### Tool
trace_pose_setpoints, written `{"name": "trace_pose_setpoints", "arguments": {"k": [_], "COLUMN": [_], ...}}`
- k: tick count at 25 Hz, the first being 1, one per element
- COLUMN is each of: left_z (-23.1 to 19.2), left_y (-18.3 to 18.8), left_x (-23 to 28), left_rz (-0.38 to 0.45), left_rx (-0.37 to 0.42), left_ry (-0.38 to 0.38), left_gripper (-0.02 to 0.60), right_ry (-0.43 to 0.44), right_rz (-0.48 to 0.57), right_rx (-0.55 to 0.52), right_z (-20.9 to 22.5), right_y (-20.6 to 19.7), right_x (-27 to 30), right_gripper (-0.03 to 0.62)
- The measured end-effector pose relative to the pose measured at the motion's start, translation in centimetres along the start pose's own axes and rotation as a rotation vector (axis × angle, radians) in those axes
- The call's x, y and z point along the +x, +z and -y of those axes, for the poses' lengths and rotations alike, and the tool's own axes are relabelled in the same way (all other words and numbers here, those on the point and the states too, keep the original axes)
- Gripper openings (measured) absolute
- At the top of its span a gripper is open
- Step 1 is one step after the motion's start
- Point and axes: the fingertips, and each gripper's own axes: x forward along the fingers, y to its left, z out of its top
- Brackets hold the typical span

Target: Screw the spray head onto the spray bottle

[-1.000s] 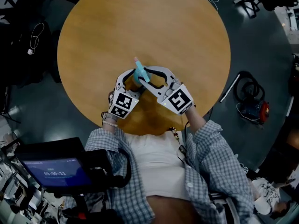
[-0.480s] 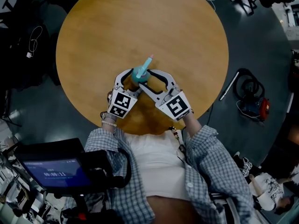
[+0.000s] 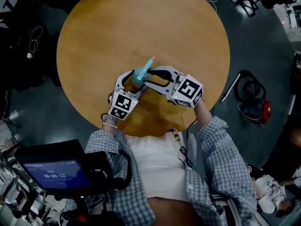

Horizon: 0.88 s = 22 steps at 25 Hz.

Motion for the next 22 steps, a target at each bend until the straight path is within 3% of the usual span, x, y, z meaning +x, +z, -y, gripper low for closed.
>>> {"name": "trace_pose_setpoints", "arguments": {"k": [5, 11, 18, 20, 22], "left_z": [-0.2, 0.0, -0.2, -0.1, -0.1], "left_y": [0.1, -0.2, 0.0, 0.0, 0.1], "left_x": [-0.2, -0.3, -0.1, 0.0, 0.0], "left_rz": [0.005, 0.004, 0.007, 0.007, 0.009], "left_rx": [-0.013, -0.017, -0.017, -0.015, -0.012], "left_ry": [0.007, 0.017, 0.018, 0.015, 0.012], "left_gripper": [0.336, 0.336, 0.336, 0.336, 0.336], "right_ry": [-0.016, -0.155, -0.064, -0.108, -0.212], "right_rz": [0.032, 0.075, 0.030, 0.036, 0.025], "right_rx": [0.005, -0.030, -0.055, -0.040, -0.047], "right_z": [0.3, -0.8, -4.9, -4.2, -1.5], "right_y": [0.5, 0.3, -0.9, -1.0, -1.6], "right_x": [0.7, -0.2, 0.2, -1.4, -3.8], "right_gripper": [0.117, 0.106, 0.100, 0.076, -0.006]}}
